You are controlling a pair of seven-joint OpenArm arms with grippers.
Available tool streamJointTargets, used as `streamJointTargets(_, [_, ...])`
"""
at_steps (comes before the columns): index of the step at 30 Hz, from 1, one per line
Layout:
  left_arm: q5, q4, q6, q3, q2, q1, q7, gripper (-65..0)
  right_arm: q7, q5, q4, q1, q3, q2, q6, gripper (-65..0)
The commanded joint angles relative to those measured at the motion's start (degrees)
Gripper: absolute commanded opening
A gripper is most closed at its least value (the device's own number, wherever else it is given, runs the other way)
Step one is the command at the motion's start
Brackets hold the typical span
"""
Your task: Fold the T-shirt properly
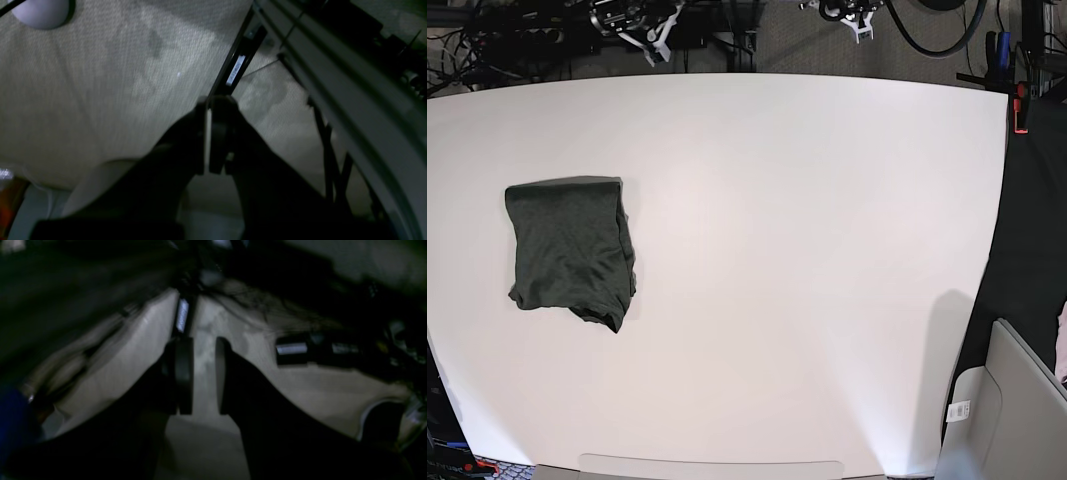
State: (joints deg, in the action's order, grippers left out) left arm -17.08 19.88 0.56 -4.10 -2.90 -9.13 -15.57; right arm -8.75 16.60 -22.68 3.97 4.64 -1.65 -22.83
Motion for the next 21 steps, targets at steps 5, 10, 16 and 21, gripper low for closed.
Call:
streamJointTargets(5, [-0.02,-2.08,-0.25,2.03,1.18,1.78,1.02,-64.3,3.96,0.15,-0.05,-1.20,0.15,4.16,7.05,-54.7])
streamJointTargets(10, [-0.11,-2.16,-0.25,2.47,3.20,2.05,0.85,-64.3,4.14,0.23,-0.05,-1.64,0.15,6.18,9.60,-54.7])
streamJointTargets(16, [-0.28,-2.16,-0.25,2.21,4.17,2.05,1.20,-64.4,4.23,0.23,0.04,-1.37,0.06,6.62,9.69,-54.7])
streamJointTargets(21, [-0.28,-2.16,-0.25,2.12,4.70,2.22,1.20,-64.4,4.23,0.23,0.04,-1.29,0.06,6.62,9.69,-54.7])
